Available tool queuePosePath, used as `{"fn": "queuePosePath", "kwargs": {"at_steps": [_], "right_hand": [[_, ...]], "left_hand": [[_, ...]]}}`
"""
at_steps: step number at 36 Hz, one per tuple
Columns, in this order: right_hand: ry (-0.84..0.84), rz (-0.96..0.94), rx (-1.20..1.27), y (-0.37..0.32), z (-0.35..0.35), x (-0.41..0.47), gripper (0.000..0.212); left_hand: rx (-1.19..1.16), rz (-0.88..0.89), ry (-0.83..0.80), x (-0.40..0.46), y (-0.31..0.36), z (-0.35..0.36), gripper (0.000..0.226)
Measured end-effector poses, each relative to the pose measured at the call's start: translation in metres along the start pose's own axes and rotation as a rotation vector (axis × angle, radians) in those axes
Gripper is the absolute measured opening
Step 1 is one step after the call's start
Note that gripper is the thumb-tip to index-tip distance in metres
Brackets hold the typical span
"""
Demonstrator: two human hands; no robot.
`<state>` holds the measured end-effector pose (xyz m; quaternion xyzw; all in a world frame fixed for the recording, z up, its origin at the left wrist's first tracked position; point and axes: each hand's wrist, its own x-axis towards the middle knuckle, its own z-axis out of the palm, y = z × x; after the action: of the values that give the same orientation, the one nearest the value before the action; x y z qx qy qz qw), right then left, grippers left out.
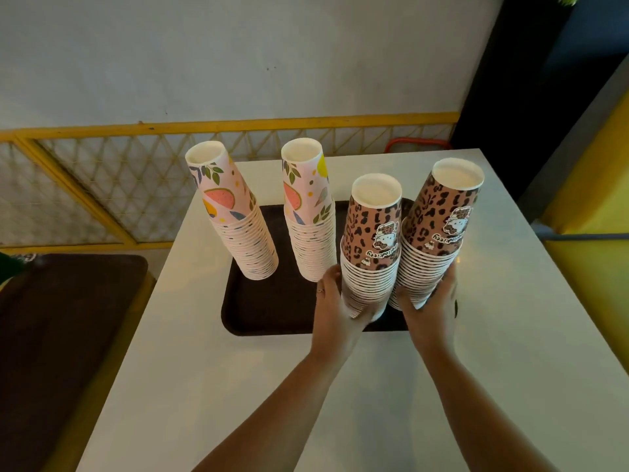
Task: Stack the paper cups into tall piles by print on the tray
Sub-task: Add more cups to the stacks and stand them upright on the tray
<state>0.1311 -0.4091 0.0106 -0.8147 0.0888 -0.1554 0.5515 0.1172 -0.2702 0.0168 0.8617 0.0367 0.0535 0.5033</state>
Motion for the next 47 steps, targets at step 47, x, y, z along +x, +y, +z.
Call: {"fn": "queuePosePath", "kwargs": {"at_steps": [47], "right_hand": [[0.285,-0.076,-0.113,0.016,0.06,-0.035,0.047]], "left_hand": [[-0.111,-0.149,0.5,0.045,-0.04,-0.031,0.101]]}}
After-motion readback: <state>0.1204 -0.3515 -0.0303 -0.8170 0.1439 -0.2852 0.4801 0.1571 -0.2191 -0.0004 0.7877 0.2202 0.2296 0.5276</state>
